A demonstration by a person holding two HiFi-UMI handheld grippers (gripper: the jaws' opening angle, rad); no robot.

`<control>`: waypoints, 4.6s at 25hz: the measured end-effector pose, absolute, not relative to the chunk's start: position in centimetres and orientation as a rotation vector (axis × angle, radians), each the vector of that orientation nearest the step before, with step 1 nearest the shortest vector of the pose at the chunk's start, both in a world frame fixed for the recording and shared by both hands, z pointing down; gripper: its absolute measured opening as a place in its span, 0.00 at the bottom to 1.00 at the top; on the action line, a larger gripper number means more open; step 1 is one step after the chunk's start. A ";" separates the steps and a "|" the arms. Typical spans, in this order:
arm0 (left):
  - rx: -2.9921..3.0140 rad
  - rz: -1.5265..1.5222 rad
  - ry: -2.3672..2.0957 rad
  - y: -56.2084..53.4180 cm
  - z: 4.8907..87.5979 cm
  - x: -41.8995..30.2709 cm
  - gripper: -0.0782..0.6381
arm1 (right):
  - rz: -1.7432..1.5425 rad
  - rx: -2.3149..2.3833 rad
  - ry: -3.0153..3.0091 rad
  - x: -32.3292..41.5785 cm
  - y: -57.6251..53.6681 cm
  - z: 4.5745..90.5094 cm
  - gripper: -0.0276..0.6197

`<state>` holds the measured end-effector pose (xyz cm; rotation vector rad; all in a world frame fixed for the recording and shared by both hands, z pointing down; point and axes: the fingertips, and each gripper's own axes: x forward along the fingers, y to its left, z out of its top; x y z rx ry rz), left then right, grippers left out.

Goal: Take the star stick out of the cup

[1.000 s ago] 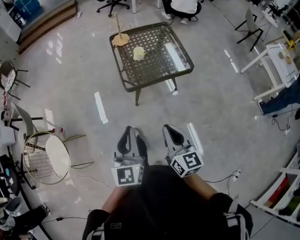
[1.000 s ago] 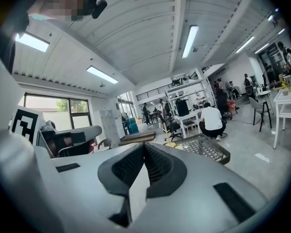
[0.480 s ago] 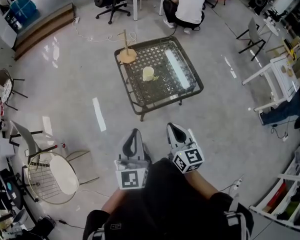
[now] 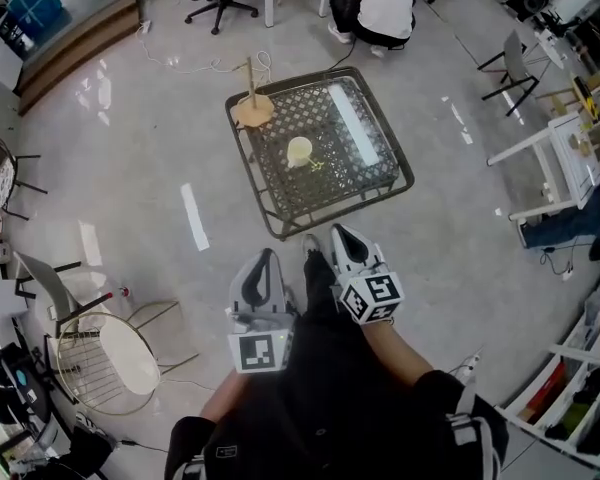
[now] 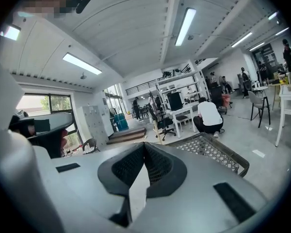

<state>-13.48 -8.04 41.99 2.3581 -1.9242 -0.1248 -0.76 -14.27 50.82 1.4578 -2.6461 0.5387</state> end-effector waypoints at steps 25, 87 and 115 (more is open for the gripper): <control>2.282 -0.018 -1.933 -26.6 44.7 -12.5 0.13 | 1.370 1.445 -2.253 0.5 -33.2 68.7 0.19; 2.293 -0.166 -1.970 -13.7 41.9 -17.2 0.13 | 1.635 1.579 -2.198 -0.1 -23.7 66.2 0.08; 2.341 -0.161 -1.986 -4.3 40.8 -7.8 0.13 | 0.899 1.550 -2.627 7.7 -11.5 51.2 0.08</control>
